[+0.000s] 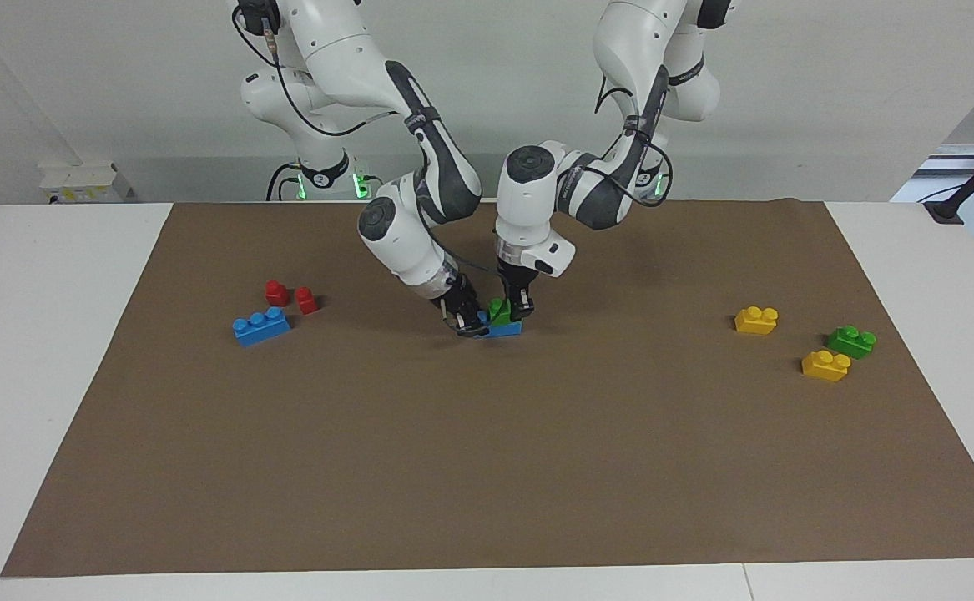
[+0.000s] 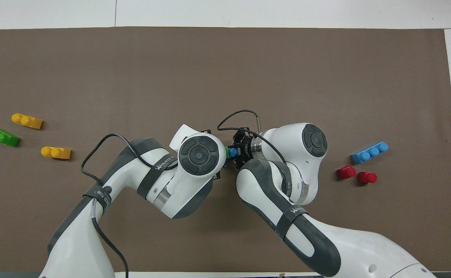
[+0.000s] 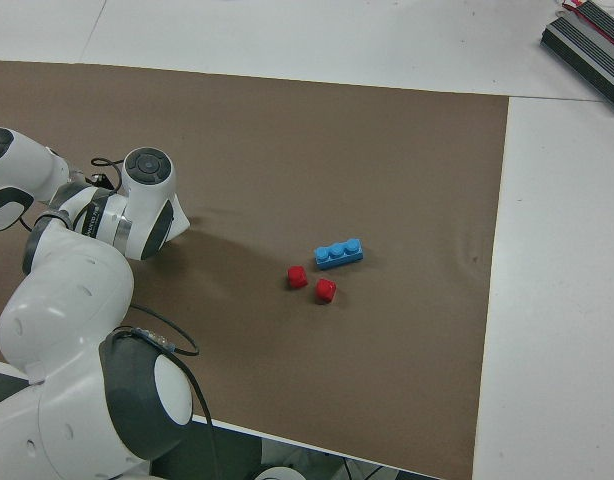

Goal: Remove green block with left arm and hold with right
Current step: 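Pull the green block away with the left gripper while the right gripper holds blue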

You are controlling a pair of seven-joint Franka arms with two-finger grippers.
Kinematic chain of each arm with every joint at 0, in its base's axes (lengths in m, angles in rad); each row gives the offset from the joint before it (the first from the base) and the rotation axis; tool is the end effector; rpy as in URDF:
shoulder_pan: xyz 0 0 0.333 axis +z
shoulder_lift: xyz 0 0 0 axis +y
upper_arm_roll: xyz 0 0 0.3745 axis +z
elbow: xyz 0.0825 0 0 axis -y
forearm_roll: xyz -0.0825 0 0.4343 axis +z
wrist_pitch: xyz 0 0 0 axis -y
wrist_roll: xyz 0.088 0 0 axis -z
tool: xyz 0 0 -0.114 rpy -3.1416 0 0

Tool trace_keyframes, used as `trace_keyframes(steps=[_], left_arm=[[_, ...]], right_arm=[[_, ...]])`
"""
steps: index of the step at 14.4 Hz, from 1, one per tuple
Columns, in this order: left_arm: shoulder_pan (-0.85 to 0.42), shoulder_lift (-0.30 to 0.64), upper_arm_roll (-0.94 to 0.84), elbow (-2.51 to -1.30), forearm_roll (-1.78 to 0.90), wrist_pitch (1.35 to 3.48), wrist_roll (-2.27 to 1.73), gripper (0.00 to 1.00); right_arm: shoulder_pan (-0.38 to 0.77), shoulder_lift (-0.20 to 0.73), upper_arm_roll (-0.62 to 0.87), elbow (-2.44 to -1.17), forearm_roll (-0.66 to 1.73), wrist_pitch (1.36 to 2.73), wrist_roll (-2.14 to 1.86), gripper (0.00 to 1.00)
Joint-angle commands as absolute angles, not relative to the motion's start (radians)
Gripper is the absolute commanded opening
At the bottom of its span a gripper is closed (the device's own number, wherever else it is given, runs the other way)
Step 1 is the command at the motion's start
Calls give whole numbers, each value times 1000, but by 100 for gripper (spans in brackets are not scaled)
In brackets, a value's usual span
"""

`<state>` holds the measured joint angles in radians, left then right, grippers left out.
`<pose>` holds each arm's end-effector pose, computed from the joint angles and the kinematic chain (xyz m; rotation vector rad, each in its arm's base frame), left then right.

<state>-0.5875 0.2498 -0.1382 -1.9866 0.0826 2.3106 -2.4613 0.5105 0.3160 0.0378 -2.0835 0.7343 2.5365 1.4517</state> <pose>0.4986 -0.4343 0.3665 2.0358 2.2891 0.0421 0.5581 0.3340 0.2968 -2.0195 1.8664 0.4507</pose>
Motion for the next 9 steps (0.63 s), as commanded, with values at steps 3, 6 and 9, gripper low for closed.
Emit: trace_keyframes(steps=[3,6,9], left_arm=[[-595,253,-132,-1987,95,2326,-2479,0],[-595,236,-129,-1985,97,2309,-2474,0],[-575,209,-129,-1985,97,2295,-2471,0]], right_arm=[[502,321,41,-2088,779,2557,1414,0],[502,321,41,-2086,779,2557,1414,0],[492,321,41,-2085,779,2551,1416,0]])
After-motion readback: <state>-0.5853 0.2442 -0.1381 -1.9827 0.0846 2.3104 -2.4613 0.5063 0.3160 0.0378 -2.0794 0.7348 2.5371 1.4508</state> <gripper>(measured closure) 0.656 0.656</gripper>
